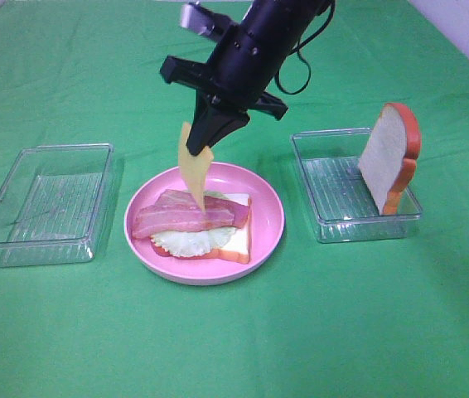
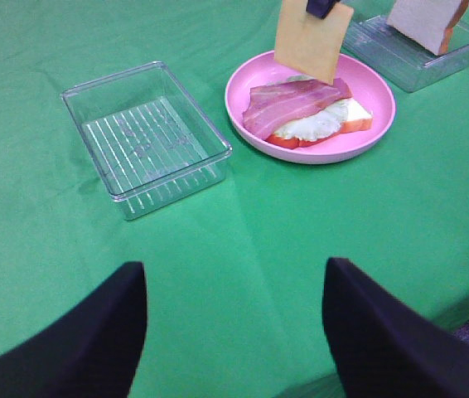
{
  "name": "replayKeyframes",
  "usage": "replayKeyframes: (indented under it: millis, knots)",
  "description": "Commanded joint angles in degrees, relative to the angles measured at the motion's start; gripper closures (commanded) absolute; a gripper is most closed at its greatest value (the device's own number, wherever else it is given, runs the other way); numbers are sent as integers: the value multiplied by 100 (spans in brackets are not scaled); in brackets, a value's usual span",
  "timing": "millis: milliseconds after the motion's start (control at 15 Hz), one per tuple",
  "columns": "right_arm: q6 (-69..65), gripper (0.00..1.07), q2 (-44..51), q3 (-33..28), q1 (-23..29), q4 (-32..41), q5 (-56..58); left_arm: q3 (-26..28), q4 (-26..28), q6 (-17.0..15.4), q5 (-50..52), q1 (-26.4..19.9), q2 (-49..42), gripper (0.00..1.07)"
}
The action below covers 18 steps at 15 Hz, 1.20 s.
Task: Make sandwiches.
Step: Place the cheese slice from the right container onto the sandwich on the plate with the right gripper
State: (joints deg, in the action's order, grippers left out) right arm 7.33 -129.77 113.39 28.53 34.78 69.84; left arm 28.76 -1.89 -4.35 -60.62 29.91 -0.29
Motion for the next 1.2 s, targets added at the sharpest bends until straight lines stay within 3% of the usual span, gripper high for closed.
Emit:
replayKeyframes:
  millis: [67, 333, 600, 667, 733, 933, 1067, 1200]
  knots:
    - [155, 107, -206, -126, 201, 160, 178, -6, 34, 11, 57, 11, -126, 47]
    - [-69, 107, -516, -126, 218, 11, 34, -6, 34, 11, 57, 11, -126, 47]
    - [-670, 106, -561, -126, 218, -791, -229, -6, 34, 11, 57, 11, -126, 47]
    - [-785, 97, -561, -126, 218, -1008, -286, -6, 34, 11, 57, 11, -126, 47]
    - [-934, 80, -561, -126, 218, -1261, -435, -6, 34, 11, 57, 11, -126, 47]
    - [-945, 45, -539, -126, 218, -1398, -567, -6, 34, 11, 57, 11, -126, 47]
    - [-945, 35, -453, -92, 218, -1650, -573, -6, 34, 11, 57, 11, -126, 47]
    - [-1043, 35, -269, -92, 218, -1925, -573, -6, 34, 11, 57, 11, -126, 47]
